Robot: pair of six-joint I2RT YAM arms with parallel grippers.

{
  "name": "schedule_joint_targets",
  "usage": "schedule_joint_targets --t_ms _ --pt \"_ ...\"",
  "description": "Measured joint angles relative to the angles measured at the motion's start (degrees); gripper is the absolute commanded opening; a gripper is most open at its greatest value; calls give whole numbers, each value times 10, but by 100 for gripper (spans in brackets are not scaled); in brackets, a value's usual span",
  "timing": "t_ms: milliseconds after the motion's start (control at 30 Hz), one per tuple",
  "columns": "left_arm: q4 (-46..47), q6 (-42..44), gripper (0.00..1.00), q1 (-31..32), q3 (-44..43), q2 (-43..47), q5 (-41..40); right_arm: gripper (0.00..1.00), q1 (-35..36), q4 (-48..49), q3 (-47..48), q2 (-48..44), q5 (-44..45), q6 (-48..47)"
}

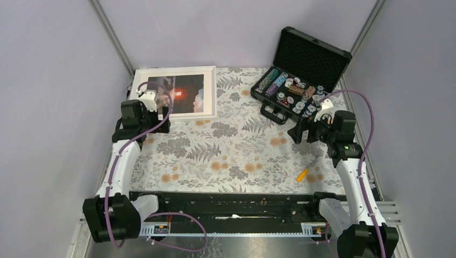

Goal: Take the photo out of the frame
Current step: Move the photo frame to the center of the board.

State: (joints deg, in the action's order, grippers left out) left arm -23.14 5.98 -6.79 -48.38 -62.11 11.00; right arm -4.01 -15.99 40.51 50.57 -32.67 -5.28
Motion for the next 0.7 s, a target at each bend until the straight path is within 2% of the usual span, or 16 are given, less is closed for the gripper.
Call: schedule_joint_targets --t_ms 167,367,700 --pt "-31 69 99 0 -47 -50 26 100 0 0 0 5 -7 0" --pt "-92 231 99 0 -147 -164 60 100 0 0 0 7 -28 0" --pt "-193 450 99 0 -288 -339 63 100 0 -13 0 27 -42 -16"
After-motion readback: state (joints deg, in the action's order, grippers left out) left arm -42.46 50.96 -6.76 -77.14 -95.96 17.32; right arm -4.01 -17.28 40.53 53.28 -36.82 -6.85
